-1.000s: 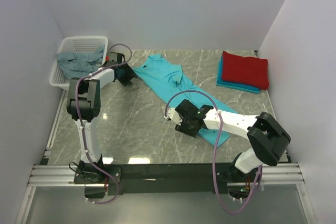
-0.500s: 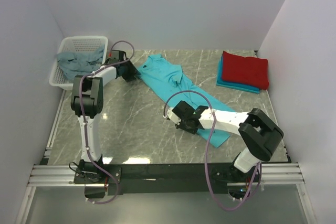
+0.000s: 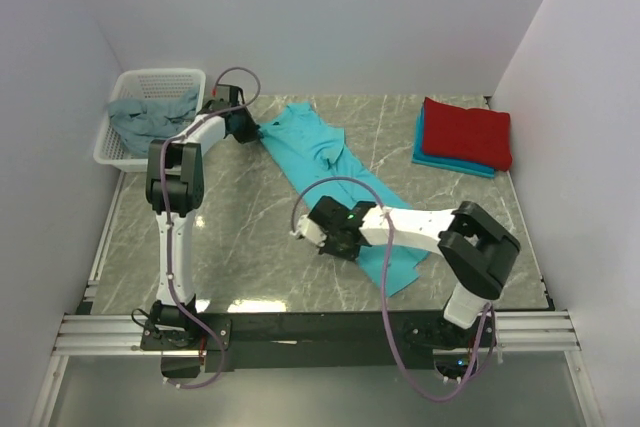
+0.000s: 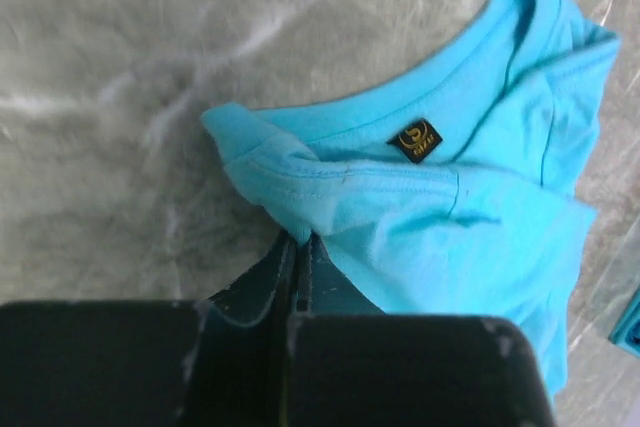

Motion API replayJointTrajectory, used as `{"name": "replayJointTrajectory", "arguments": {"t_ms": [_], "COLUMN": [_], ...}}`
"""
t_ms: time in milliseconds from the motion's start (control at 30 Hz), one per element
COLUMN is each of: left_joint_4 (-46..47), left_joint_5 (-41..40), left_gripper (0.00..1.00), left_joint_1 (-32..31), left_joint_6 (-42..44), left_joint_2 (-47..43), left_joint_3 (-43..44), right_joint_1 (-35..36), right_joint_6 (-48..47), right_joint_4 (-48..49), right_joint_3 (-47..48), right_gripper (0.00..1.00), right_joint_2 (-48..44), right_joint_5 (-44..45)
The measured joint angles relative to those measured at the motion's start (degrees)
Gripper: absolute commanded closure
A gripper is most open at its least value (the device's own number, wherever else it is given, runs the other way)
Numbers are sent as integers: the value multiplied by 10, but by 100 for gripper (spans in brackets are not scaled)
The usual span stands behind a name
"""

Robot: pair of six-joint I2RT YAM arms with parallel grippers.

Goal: Fold and stack the t-shirts
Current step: Fold the tshirt

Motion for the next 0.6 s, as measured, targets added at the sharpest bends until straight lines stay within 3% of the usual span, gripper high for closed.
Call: {"name": "replayJointTrajectory", "arguments": {"t_ms": [167, 333, 400, 433, 500, 533, 567, 600], "left_joint_4": [-27, -56, -59, -59, -61, -61, -59, -55], "left_joint_5": [3, 14, 18, 20, 27, 31, 36, 38], "left_gripper": [100, 100, 98, 96, 87, 76, 71, 57], "left_joint_1": [20, 45, 52, 53, 56, 56, 56, 56], "left_joint_6": [26, 46, 52, 55, 62, 68, 74, 82], "left_joint_2": [27, 58, 68, 69, 70, 70, 70, 70], "left_joint_3": [55, 125, 149, 154, 163, 166, 168, 168], "right_joint_1": [64, 102, 111, 113, 116, 115, 114, 111], "right_joint_6": [5, 24, 31, 35, 40, 39, 39, 36], "right_joint_4": [-18, -47, -59, -67, -80, -87, -95, -101], "right_joint_3": [98, 273, 339, 366, 400, 406, 409, 408], "right_gripper": [100, 98, 84, 67, 58, 52, 49, 44], "right_joint_2": [66, 173, 212, 227, 241, 241, 236, 228], "right_joint_5": [-64, -114, -135, -145, -165, -174, -181, -190]}}
